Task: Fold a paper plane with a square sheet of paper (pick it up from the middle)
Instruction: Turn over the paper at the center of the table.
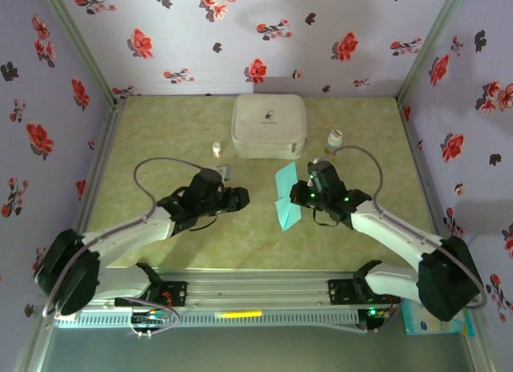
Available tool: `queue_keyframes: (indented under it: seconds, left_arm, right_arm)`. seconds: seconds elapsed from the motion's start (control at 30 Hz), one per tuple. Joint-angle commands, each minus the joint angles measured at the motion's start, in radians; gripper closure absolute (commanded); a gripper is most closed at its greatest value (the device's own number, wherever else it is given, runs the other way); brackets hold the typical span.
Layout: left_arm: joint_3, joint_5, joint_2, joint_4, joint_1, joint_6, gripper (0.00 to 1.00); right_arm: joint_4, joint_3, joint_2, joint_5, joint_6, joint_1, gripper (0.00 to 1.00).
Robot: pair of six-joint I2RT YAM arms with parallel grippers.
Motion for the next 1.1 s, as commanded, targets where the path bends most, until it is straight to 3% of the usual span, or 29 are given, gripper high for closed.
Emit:
queue_keyframes:
  seconds: [0.0,0.13,0.3,0.37,0.57,0.83,1.07]
  left_arm:
    - [-0.032,-0.093,-0.075,-0.075,0.023,0.084,0.52]
    - [-0.036,-0.134,-0.136,-0.128,0.042,0.123,0.44]
    - [-0.072,-0.143,-0.194,-0.138,0.085,0.087,0.09]
    - [-0.100,-0.134,-0.234,-0.124,0.107,0.067,0.01]
    - [-0.176,-0.133,-0.376,-0.162,0.188,0.004,0.00]
    - [-0.200,-0.134,-0.534,-0.275,0.254,-0.014,0.00]
    - [-0.183,-0.133,-0.574,-0.320,0.264,-0.005,0.00]
  right_arm:
    - [-0.303,0.091,-0.004,0.238,-0.153,0.037,0.95]
    - [-0.471,0.196,0.069,0.441,-0.185,0.102,0.96]
    - [-0.607,0.328,0.220,0.679,-0.190,0.204,0.97]
    - [-0.644,0.381,0.296,0.747,-0.186,0.241,0.97]
    - [-0.652,0.490,0.499,0.855,-0.148,0.340,0.94]
    - [-0.657,0.687,0.783,0.854,-0.142,0.444,0.93]
    - [-0.609,0.813,0.911,0.696,-0.158,0.482,0.88]
